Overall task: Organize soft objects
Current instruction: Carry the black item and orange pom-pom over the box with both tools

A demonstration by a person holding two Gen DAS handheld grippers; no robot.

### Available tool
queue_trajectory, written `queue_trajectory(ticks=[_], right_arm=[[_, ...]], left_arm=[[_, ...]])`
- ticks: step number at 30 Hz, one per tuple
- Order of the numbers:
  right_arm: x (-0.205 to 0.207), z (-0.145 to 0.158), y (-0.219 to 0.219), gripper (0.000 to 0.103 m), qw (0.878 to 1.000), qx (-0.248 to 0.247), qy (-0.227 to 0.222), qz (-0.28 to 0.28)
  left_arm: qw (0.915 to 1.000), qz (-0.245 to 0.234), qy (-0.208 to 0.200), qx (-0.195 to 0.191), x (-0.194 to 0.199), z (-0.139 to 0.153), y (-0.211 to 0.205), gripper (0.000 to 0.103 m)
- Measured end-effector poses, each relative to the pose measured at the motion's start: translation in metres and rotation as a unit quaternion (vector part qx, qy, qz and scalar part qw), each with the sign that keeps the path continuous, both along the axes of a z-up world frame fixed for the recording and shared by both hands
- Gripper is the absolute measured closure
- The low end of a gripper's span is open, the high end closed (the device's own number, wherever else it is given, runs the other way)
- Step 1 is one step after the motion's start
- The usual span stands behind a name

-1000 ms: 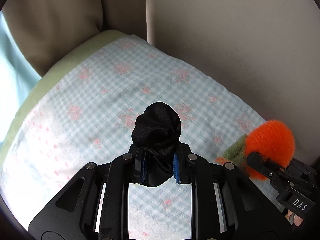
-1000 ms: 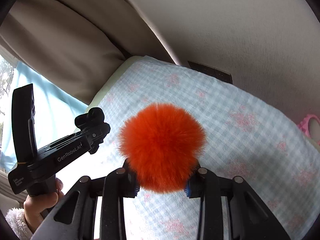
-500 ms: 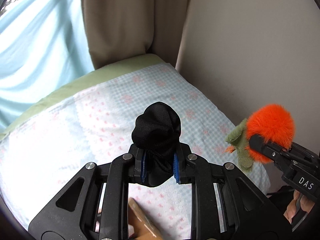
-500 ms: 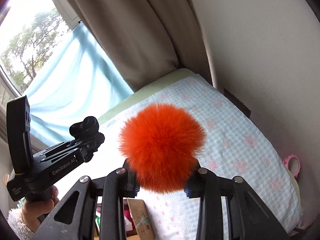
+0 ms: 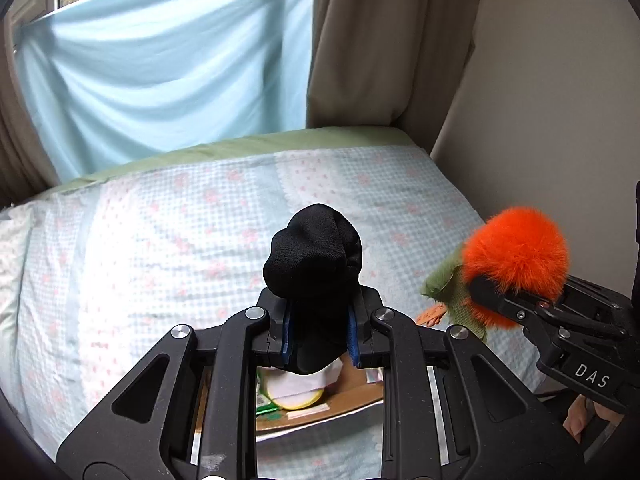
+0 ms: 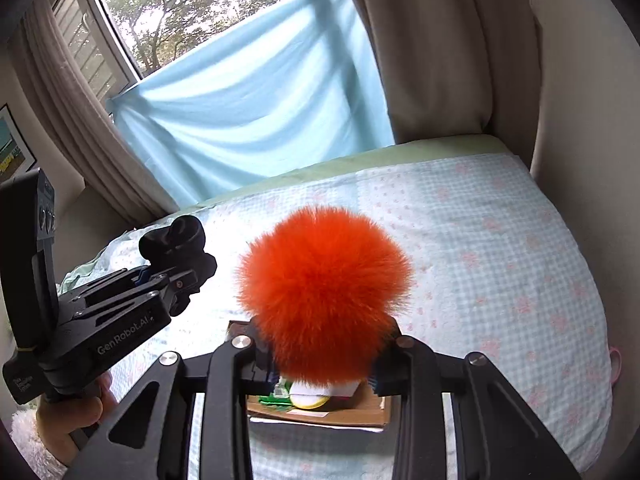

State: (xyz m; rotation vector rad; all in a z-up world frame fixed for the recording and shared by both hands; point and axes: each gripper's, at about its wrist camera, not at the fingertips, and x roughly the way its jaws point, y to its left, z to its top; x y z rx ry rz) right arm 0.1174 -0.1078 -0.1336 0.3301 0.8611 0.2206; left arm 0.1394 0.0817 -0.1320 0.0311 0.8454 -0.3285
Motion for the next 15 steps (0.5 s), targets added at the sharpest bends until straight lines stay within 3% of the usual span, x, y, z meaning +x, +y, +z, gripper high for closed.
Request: queue_trajectory(ticks=[6, 15], right_arm=[[-0.009, -0.018, 0.056, 0.073, 0.999, -0.01, 0.018, 0.032], [-0.013, -0.072, 0.101, 0.073, 0.995, -0.025, 0.086, 0.031]], left_arm=[[0.9997, 0.017, 0.018, 0.007, -0.023, -0.024, 0.058, 0.085], [0.9934, -0.018, 0.109, 0.033, -0.039, -0.106, 0.113, 0.085]])
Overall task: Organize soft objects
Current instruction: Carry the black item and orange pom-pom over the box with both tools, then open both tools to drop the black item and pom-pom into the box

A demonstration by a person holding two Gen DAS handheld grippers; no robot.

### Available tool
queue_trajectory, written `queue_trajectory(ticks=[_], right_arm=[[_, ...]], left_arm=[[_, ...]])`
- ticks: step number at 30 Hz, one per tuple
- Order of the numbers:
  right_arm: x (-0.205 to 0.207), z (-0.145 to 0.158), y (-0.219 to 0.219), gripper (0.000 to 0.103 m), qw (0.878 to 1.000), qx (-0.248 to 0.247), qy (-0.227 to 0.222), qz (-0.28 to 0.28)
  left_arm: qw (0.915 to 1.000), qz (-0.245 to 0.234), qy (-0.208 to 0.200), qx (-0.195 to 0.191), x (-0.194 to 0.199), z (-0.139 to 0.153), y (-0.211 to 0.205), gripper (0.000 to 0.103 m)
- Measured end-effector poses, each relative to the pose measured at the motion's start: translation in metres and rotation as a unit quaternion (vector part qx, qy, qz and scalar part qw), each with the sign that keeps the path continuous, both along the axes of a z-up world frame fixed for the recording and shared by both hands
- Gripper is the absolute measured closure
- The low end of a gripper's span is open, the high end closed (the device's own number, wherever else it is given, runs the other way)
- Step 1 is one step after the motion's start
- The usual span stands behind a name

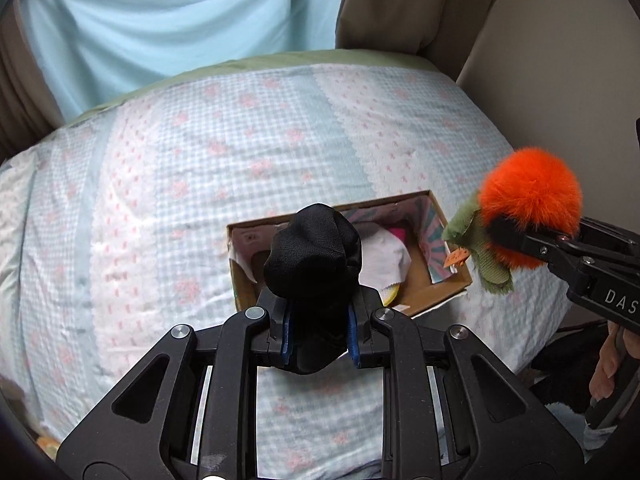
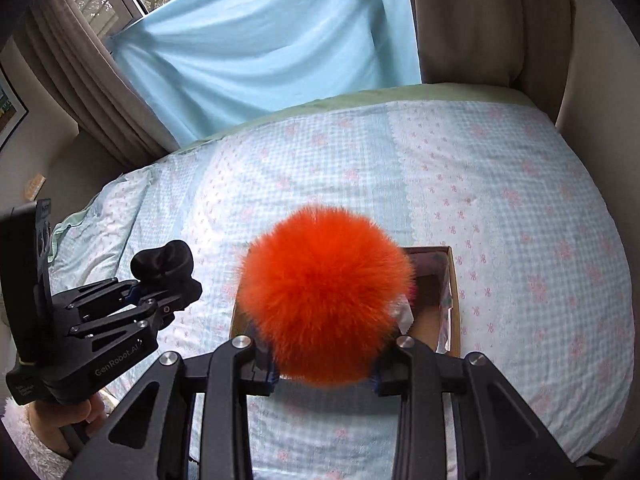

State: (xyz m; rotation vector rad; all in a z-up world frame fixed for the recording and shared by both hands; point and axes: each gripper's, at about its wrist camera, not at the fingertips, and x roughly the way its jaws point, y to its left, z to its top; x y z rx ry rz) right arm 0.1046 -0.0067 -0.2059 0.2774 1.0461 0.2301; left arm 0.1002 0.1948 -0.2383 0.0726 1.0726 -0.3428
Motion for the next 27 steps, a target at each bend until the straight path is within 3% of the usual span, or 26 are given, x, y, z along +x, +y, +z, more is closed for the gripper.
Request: queue_trajectory(ticks=[5, 10, 15, 20, 21, 22, 23, 24, 25, 27], right_arm=[[0.016, -0.033, 0.008, 0.073, 0.999, 0.0, 0.047, -0.01], [0.038, -0.059, 0.013, 0.073, 0.995, -0.009, 0.092, -0.021], [0.06, -0.074, 0.014, 0.073, 0.991, -0.006, 0.133, -0.031], [0.072, -0.09, 0.015, 0.073, 0.985, -0.007, 0.169, -0.043], [0.074, -0.094, 0.015, 0.073, 0.983, -0.007, 0.175, -0.048], [0.075, -0.097, 0.013, 0.069, 0.982, -0.007, 0.179, -0.055], [0.076, -0.101, 0.012, 0.06, 0.981, -0.003, 0.183, -0.064], [0.078, -0.104, 0.009, 0.054, 0.98, 0.009, 0.185, -0.075], [0.079, -0.106, 0.006, 0.044, 0.978, 0.019, 0.187, -0.089], [0.078, -0.11, 0.0, 0.021, 0.973, 0.018, 0.201, -0.113]], left_arm=[[0.9986, -0.025, 0.046, 0.009, 0.011, -0.049, 0.0, 0.085], [0.9938, -0.043, 0.102, -0.008, 0.039, -0.086, -0.003, 0.085], [0.9875, -0.053, 0.148, -0.008, 0.062, -0.109, -0.007, 0.085], [0.9865, -0.067, 0.149, -0.009, 0.071, -0.112, -0.012, 0.085], [0.9867, -0.069, 0.147, -0.006, 0.071, -0.112, -0.013, 0.079], [0.9867, -0.07, 0.147, -0.001, 0.072, -0.111, -0.014, 0.057], [0.9859, -0.071, 0.151, 0.003, 0.072, -0.113, -0.015, 0.039], [0.9857, -0.07, 0.153, 0.007, 0.073, -0.114, -0.016, 0.006], [0.986, -0.07, 0.151, 0.005, 0.072, -0.114, -0.017, 0.0], [0.986, -0.076, 0.148, -0.015, 0.07, -0.11, -0.017, 0.0]])
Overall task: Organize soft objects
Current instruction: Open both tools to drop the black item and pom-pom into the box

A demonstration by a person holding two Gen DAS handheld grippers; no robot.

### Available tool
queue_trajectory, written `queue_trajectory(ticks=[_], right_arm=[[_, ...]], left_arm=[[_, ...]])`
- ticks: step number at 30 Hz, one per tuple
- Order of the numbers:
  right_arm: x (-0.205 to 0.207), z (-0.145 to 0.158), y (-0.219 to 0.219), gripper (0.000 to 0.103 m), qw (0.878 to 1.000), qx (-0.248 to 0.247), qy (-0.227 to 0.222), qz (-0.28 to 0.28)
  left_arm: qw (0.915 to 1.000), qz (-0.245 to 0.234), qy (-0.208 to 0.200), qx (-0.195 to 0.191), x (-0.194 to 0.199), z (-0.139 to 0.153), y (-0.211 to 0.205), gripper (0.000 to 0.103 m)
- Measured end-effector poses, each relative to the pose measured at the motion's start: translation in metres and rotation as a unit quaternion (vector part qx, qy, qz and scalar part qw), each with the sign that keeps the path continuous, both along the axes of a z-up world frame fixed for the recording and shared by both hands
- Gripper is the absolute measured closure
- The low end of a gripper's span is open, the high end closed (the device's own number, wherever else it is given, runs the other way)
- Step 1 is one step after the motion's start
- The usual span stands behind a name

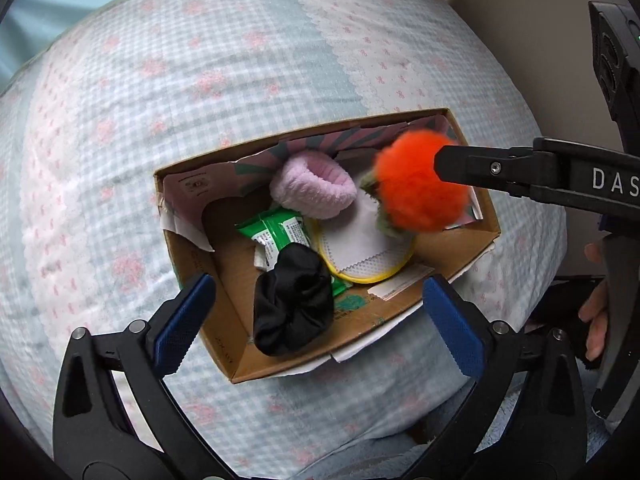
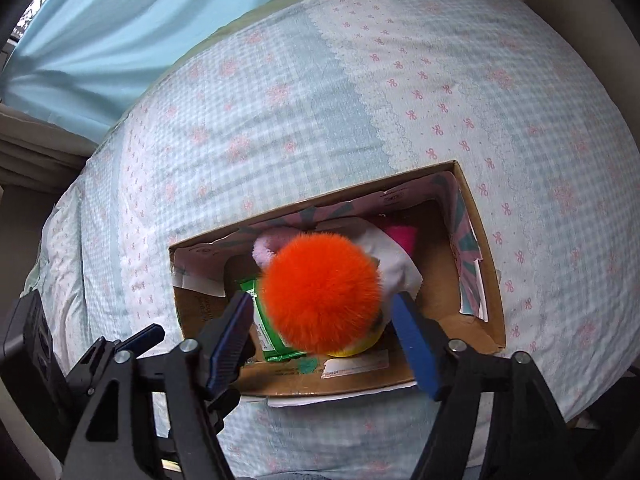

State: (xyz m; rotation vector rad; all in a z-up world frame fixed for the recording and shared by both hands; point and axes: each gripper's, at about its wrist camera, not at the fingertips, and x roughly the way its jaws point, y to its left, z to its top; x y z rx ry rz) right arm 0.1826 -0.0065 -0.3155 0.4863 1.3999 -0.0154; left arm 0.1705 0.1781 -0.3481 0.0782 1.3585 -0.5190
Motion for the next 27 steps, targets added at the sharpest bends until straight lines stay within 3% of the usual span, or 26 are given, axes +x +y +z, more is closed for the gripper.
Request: queue_trajectory(ticks=[1, 2, 11, 18, 22, 27], right_arm=[[0.0, -0.002, -0.001, 0.005, 1.0, -0.001, 0.009, 0.0], [-0.001, -0.002, -0.002, 0.002, 1.0, -0.002, 0.01, 0.003], [-0.013, 0.007, -0.01, 0.002, 1.0, -0.012, -0.006, 0.005], [-0.021, 0.026, -0.013, 0.002, 0.999, -0.017, -0.037, 0.031], [-0.026, 0.052, -0.027, 0.002, 0.997, -0.021, -0.065, 0.048], [-0.039, 0.111, -0.053, 0.002, 0.989, -0.048, -0.121, 0.063]], left_arm=[[1.0, 0.001, 0.0, 0.002, 0.0, 0.001, 0.0, 0.0], [1.0, 0.001, -0.002, 0.009, 0.0, 0.001, -0.001, 0.0], [0.9994, 0.011, -0.002, 0.033, -0.009, 0.005, -0.002, 0.0], [0.9988, 0.021, -0.02, 0.04, -0.023, 0.025, -0.014, 0.0], [0.9979, 0.038, -0.041, 0.033, -0.03, 0.055, -0.024, 0.0], [0.9924, 0.076, -0.094, 0.019, -0.039, 0.118, -0.034, 0.0]])
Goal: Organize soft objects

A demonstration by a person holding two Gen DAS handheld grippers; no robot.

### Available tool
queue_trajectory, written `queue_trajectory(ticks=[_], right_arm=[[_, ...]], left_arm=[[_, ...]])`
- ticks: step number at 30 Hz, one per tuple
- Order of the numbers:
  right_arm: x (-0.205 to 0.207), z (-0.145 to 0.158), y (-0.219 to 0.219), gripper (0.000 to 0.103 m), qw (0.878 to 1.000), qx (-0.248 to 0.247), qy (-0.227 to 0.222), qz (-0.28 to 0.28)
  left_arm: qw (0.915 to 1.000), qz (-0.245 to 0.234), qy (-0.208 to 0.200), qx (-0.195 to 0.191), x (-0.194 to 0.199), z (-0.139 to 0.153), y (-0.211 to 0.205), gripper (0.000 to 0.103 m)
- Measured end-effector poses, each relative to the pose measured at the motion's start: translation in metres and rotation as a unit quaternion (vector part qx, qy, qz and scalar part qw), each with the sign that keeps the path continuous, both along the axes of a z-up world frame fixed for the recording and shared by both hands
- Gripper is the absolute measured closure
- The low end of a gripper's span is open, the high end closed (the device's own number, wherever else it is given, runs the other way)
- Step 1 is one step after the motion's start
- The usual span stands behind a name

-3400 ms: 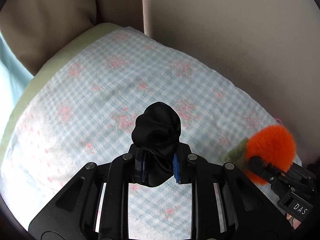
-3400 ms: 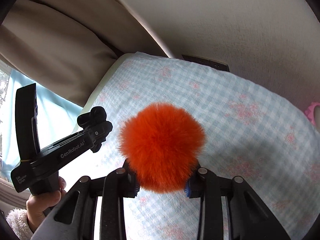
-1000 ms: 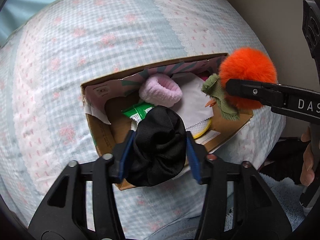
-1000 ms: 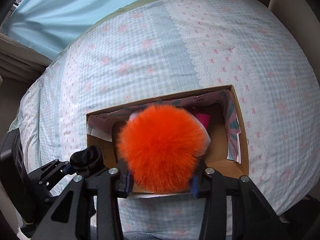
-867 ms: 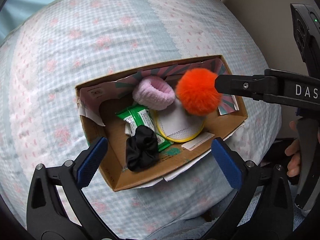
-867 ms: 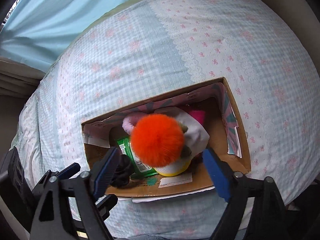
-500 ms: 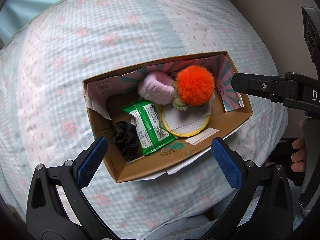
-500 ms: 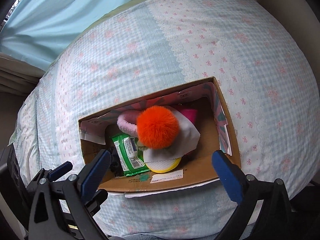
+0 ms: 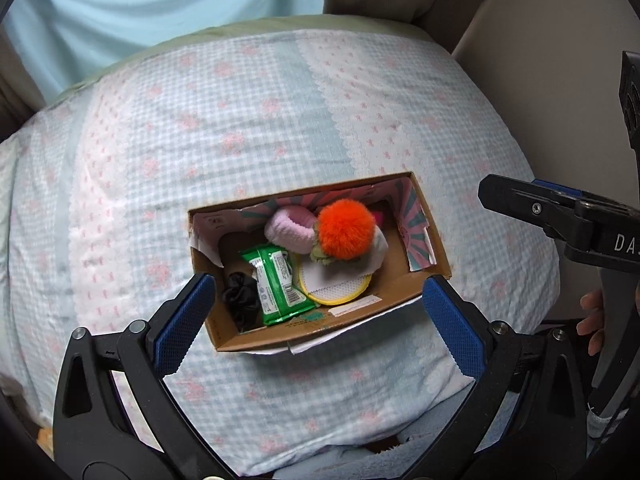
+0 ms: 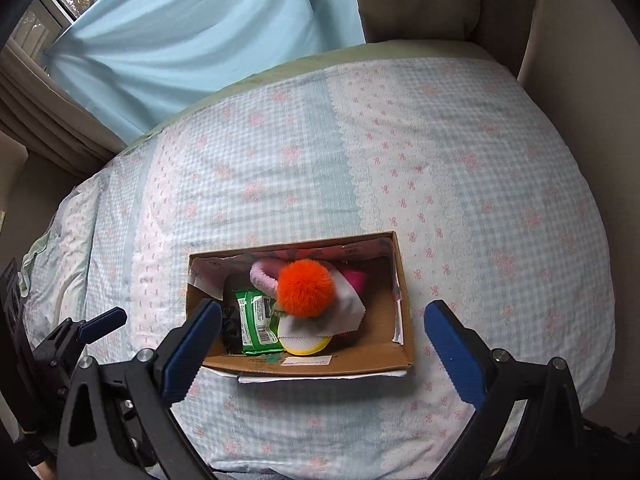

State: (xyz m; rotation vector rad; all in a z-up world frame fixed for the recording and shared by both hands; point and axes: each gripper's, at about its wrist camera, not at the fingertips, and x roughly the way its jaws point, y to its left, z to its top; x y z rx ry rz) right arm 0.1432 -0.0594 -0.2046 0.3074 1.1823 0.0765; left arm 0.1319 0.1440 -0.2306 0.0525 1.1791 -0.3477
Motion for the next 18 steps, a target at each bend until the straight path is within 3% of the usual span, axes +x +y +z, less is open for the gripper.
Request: queue_trajectory(ticks=[5, 9, 18], right_arm=[[-0.024, 0.066, -0.027, 0.002, 0.997, -0.037, -0.065, 0.013], [-0.046, 0.11, -0.048, 0.002, 0.992, -0.058, -0.115, 0.014], [-0.09, 0.181, -0.081, 0.002, 0.972, -0.099, -0.212, 0.013]], left_arm=[[0.9961, 0.033, -0.082, -0.006, -0.018, 0.074, -0.015, 0.0], [0.9872, 0.059, -0.147, -0.017, -0.039, 0.126, -0.025, 0.0], [0.966, 0.107, -0.234, -0.026, -0.087, 0.186, -0.048, 0.0]])
